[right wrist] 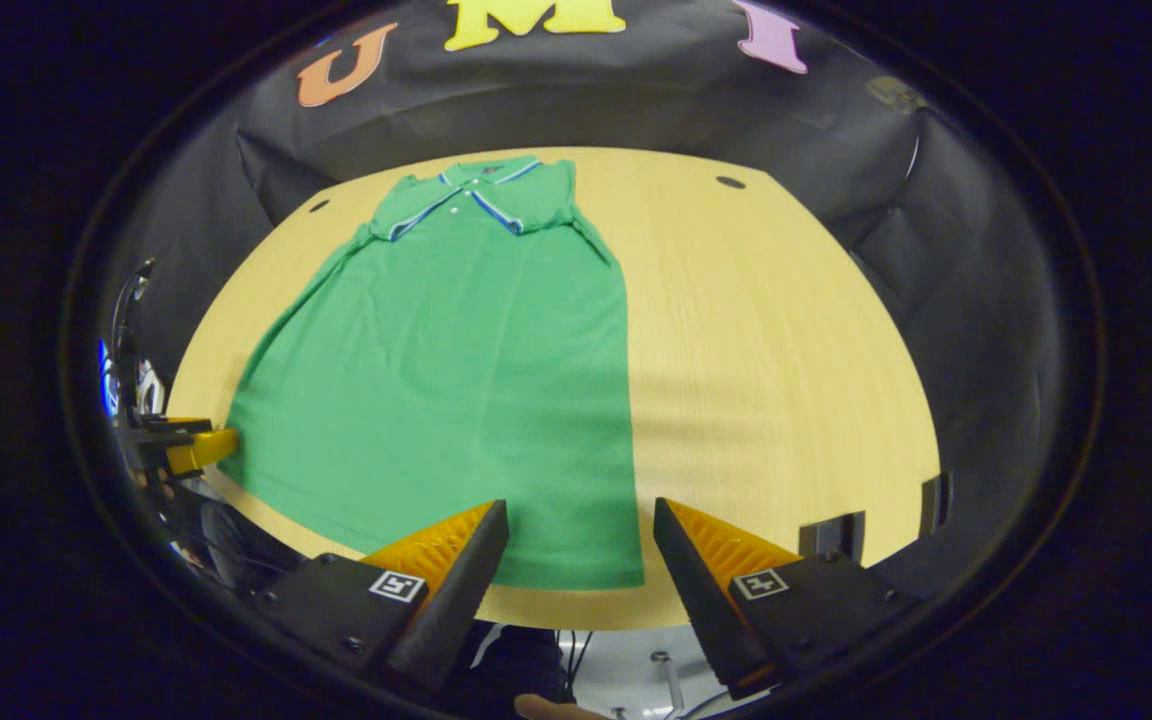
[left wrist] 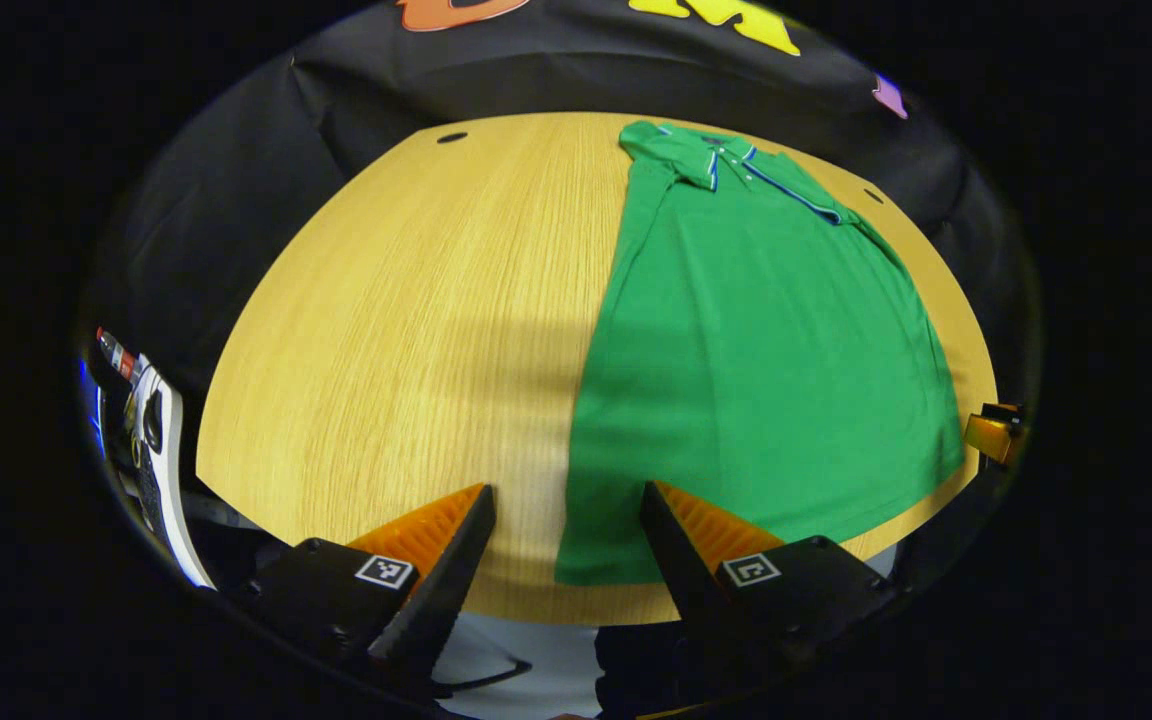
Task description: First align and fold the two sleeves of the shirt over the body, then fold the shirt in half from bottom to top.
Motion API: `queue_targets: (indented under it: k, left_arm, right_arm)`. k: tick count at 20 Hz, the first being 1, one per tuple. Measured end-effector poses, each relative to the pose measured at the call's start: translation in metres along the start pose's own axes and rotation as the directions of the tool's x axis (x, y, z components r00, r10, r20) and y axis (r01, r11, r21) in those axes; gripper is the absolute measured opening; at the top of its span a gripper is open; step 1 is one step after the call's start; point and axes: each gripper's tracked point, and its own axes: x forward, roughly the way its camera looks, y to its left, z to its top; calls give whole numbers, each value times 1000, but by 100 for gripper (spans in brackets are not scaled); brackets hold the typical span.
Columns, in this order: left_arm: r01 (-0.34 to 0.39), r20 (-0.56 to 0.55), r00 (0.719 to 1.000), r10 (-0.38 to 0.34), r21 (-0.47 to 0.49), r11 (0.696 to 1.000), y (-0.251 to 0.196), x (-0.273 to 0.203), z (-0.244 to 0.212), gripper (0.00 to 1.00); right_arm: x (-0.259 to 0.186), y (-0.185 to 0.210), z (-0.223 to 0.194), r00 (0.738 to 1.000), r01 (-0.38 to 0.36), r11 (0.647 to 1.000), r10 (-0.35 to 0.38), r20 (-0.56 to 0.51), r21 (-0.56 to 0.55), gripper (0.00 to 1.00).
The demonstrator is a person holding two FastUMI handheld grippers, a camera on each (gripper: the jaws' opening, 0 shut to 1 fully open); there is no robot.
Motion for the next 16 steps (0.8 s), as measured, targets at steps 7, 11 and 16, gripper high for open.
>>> queue_targets:
  k: [7, 11, 16]
  left_arm:
    - [30, -119, 993, -28, 18, 999, -14, 0, -8, 84]
    - [41, -190, 981, -37, 16, 999, -13, -1, -9, 79]
    - [52, -218, 975, -42, 39, 998, -17, 1, -4, 70]
  right_arm:
    - [10, -2, -21, 990, 44, 999, -46, -134, -19, 94]
    - [11, 1, -26, 985, 31, 999, -25, -173, 34, 96]
    - [17, 0, -22, 972, 48, 998, -36, -230, 46, 67]
